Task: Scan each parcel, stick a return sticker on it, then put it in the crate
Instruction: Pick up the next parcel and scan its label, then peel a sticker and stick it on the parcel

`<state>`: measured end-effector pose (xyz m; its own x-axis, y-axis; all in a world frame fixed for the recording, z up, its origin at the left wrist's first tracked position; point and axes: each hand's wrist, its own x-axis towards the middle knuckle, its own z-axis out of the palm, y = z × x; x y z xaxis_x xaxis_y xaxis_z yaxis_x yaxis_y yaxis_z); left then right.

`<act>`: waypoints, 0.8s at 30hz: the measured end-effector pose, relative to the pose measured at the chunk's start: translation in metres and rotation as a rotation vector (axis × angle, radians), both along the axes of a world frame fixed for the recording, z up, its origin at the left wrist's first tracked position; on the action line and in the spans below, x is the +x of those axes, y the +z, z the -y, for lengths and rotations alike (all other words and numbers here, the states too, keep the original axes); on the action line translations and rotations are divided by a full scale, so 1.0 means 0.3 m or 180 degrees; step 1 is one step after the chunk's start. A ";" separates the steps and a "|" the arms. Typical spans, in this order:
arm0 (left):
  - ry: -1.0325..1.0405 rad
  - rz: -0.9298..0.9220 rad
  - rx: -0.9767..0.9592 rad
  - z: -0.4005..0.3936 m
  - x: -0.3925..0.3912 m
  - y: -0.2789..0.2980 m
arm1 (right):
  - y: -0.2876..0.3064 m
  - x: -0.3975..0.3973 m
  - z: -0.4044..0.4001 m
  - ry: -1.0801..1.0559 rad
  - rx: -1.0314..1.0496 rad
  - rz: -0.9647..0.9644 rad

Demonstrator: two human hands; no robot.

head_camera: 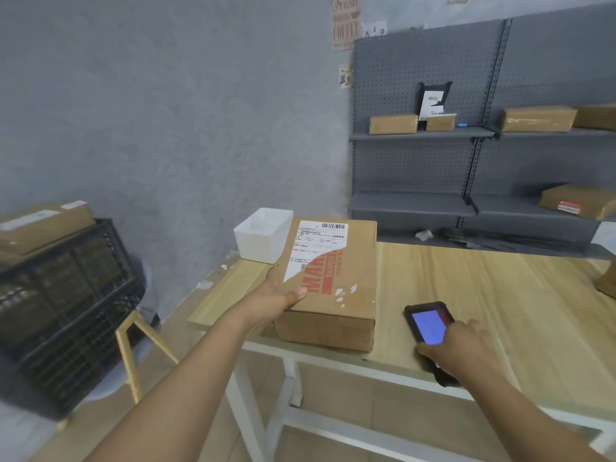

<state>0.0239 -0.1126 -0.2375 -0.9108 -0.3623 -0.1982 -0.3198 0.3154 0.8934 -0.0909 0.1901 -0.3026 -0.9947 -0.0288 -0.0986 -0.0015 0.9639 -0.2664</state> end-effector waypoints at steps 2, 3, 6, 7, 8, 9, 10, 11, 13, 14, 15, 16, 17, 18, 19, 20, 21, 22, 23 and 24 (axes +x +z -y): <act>-0.0003 -0.0004 -0.0015 0.001 -0.005 0.000 | -0.005 -0.014 0.007 0.0007 0.0217 -0.0021; -0.0002 0.0004 -0.0035 0.000 -0.006 0.001 | -0.004 -0.019 0.015 0.0037 0.0304 -0.0049; 0.0012 0.0027 -0.0068 -0.003 -0.005 0.008 | 0.033 -0.025 0.078 0.0441 -0.0208 -0.0206; 0.0011 0.0036 -0.0057 -0.006 -0.006 0.014 | 0.057 -0.019 0.111 0.0632 -0.0788 -0.0082; 0.0004 0.0056 -0.0044 -0.010 -0.006 0.022 | 0.088 -0.007 0.146 0.0831 -0.1446 0.0142; -0.0006 0.0092 -0.0049 -0.016 -0.006 0.034 | 0.116 0.008 0.178 0.1020 -0.2048 0.0380; -0.0021 0.0140 -0.0079 -0.023 -0.005 0.047 | 0.142 0.023 0.205 0.1194 -0.2484 0.0573; -0.0043 0.0193 -0.0133 -0.029 -0.006 0.058 | 0.163 0.034 0.223 0.1323 -0.2685 0.0665; -0.0064 0.0311 -0.0215 -0.042 -0.011 0.072 | 0.187 0.036 0.235 0.1372 -0.2724 0.0655; -0.0074 0.0362 -0.0219 -0.051 -0.015 0.075 | 0.193 0.028 0.231 0.1281 -0.2662 0.0613; -0.0102 0.0405 -0.0216 -0.061 -0.020 0.077 | 0.196 0.012 0.223 0.1162 -0.2567 0.0579; -0.0147 0.0454 -0.0216 -0.068 -0.027 0.078 | 0.196 -0.007 0.213 0.1073 -0.2474 0.0579; -0.0201 0.0506 -0.0231 -0.073 -0.036 0.080 | 0.193 -0.028 0.202 0.1027 -0.2394 0.0604; -0.0242 0.0558 -0.0258 -0.074 -0.044 0.084 | 0.188 -0.049 0.191 0.1001 -0.2332 0.0643; -0.0267 0.0602 -0.0272 -0.069 -0.054 0.089 | 0.184 -0.068 0.182 0.0966 -0.2274 0.0681; -0.0284 0.0639 -0.0260 -0.056 -0.067 0.093 | 0.181 -0.086 0.176 0.0920 -0.2217 0.0709; -0.0275 0.0683 -0.0243 -0.036 -0.083 0.096 | 0.178 -0.105 0.173 0.0876 -0.2169 0.0724; -0.0223 0.0730 -0.0229 -0.010 -0.101 0.096 | 0.175 -0.125 0.174 0.0822 -0.2141 0.0720; -0.0116 0.0758 -0.0271 0.023 -0.125 0.091 | 0.174 -0.147 0.178 0.0755 -0.2143 0.0686; 0.0025 0.0741 -0.0365 0.059 -0.152 0.079 | 0.175 -0.169 0.186 0.0688 -0.2184 0.0613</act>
